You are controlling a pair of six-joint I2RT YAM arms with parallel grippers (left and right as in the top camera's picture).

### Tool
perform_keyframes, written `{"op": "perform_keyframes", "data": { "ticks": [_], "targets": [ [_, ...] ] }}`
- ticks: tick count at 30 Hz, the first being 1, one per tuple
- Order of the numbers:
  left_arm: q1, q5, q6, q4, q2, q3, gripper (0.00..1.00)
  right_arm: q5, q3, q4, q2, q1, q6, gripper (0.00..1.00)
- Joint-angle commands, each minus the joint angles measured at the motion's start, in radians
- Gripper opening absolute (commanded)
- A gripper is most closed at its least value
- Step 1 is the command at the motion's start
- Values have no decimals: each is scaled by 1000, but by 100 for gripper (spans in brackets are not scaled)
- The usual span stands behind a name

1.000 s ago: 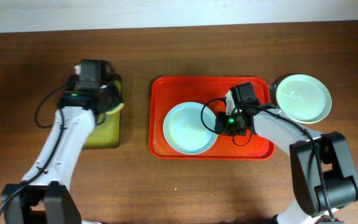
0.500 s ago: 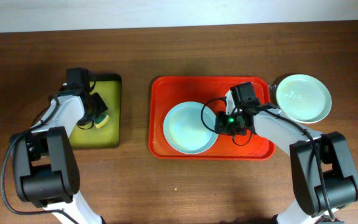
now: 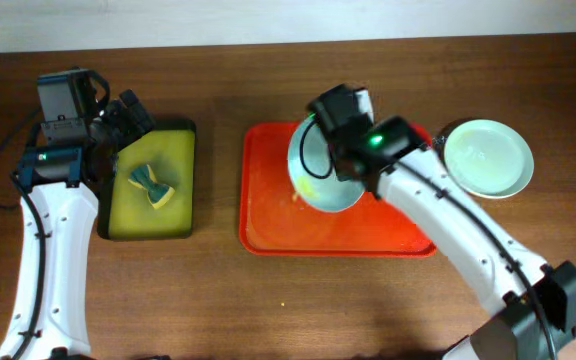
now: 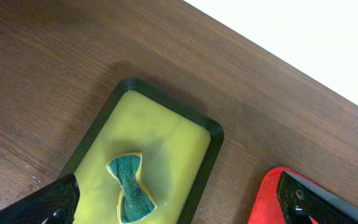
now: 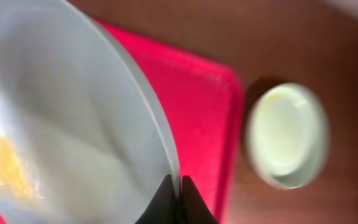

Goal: Clean dirty plates on tray and stack at the side
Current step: 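Lift the pale blue plate with the right gripper onto the plate stack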

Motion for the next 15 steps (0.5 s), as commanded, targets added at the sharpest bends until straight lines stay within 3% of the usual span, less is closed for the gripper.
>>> {"op": "perform_keyframes", "data": {
  "ticks": [1, 5, 7, 15],
  "targets": [
    [1, 8, 2, -8, 2, 3, 99, 457, 23, 19, -11, 117, -150, 4],
    [1, 7, 2, -11, 2, 3, 99, 703, 23, 108, -11, 217, -470, 4],
    [1, 8, 2, -11, 2, 3, 99, 825, 23, 97, -11, 245, -486, 4],
    [1, 7, 2, -11, 2, 3, 99, 834, 22, 57, -11, 281, -383, 4]
  ]
}}
